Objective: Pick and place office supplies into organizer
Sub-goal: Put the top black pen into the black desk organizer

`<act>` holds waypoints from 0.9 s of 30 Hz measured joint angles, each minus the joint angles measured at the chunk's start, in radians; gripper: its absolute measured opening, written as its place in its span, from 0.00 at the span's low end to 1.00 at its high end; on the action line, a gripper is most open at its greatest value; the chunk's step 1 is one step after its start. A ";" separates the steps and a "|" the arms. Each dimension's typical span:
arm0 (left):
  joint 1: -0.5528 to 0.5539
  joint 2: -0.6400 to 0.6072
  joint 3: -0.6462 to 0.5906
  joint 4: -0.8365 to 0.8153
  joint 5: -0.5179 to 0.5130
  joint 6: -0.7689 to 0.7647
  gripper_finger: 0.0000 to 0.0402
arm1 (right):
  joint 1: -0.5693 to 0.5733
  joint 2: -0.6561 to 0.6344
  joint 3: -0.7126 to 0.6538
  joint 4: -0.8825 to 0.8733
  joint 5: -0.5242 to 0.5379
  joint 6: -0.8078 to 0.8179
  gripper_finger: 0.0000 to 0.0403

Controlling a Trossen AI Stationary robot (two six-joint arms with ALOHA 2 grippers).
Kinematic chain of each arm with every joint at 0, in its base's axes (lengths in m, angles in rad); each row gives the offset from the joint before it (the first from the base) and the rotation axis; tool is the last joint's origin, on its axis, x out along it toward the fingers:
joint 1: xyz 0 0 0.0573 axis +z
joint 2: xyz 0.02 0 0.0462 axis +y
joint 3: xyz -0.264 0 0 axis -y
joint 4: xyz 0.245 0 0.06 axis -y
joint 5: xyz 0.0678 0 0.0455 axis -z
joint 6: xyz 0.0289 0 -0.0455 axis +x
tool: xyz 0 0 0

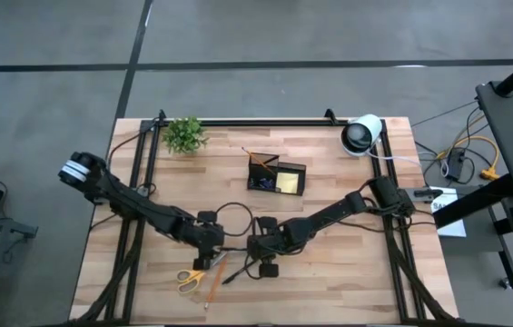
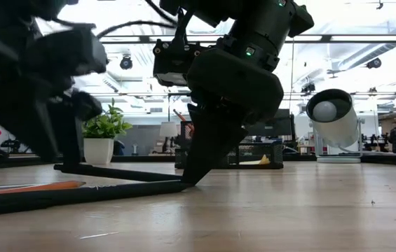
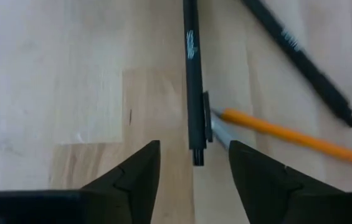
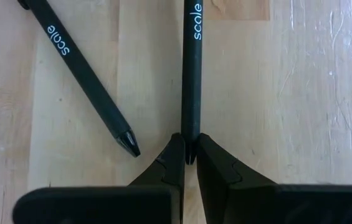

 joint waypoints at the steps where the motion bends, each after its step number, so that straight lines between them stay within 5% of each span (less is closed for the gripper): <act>1: 0.000 0.011 0.000 0.004 0.000 0.000 0.44 | 0.000 0.000 0.000 0.000 0.000 0.000 0.03; 27: 0.024 0.067 -0.001 0.054 0.011 0.060 0.09 | -0.004 0.000 -0.002 0.026 0.000 0.019 0.03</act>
